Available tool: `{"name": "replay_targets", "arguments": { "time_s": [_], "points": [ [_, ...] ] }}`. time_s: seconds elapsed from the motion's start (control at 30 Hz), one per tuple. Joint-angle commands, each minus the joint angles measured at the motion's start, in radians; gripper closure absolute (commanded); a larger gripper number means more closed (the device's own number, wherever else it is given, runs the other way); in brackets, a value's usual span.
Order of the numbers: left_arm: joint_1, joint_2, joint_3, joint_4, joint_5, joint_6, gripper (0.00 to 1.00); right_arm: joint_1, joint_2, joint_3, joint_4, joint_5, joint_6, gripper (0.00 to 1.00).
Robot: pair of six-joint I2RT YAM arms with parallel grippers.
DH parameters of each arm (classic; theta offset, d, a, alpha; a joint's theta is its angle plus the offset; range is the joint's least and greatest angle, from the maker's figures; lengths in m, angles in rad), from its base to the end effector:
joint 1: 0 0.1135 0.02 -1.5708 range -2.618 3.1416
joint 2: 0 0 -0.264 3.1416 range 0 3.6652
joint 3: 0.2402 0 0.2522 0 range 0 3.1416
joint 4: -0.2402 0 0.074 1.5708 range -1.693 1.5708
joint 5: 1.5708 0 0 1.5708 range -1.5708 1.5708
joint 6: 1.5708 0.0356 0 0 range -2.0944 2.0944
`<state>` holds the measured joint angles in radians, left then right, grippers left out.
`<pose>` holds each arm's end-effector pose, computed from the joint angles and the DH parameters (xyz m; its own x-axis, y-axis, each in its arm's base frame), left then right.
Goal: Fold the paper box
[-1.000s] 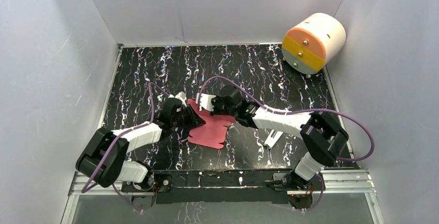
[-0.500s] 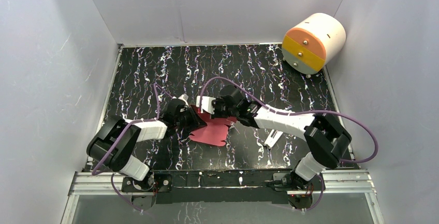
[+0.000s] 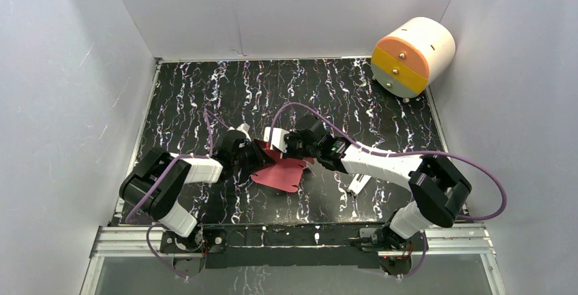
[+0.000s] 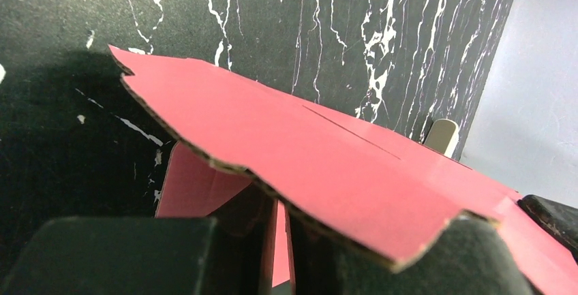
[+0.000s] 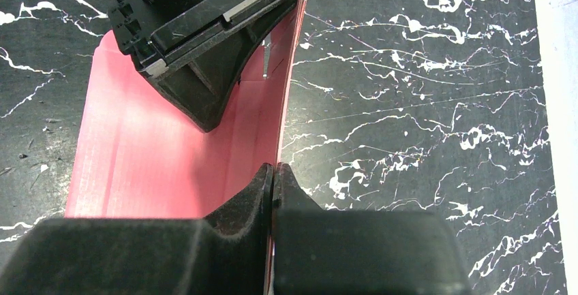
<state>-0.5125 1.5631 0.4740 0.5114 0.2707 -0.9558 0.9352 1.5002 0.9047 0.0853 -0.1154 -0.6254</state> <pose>0.2353 -0.1433 0.1291 -0.8200 -0.4417 -0.3641 -0.0035 0.6399 -0.7685 0.1945 0.2706 0.2357 0.2678 -0.6165 -0.7404 -0.8661 0.1825 -0.4653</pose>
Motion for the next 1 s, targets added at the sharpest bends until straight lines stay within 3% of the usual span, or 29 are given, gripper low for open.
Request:
{"name": "replay_targets", "arguments": {
  "time_s": [0.0,0.27,0.5,0.67,0.97],
  "points": [
    [0.003,0.035,-0.015,-0.016,-0.085,0.009,0.92,0.012,-0.031,0.000,0.081,-0.065,0.033,1.00],
    [0.005,-0.124,-0.001,-0.117,-0.113,0.062,0.85,-0.015,-0.009,-0.008,0.112,0.073,-0.019,1.00],
    [0.034,-0.294,0.034,-0.288,-0.132,0.105,0.79,-0.064,0.028,0.025,0.105,0.016,-0.069,1.00],
    [0.157,-0.386,0.077,-0.428,-0.074,0.123,0.74,-0.091,0.060,0.030,0.103,-0.042,-0.107,1.00],
    [0.308,-0.296,0.260,-0.610,0.026,0.223,0.59,-0.099,0.093,0.030,0.108,-0.107,-0.177,1.00]
  ]
}}
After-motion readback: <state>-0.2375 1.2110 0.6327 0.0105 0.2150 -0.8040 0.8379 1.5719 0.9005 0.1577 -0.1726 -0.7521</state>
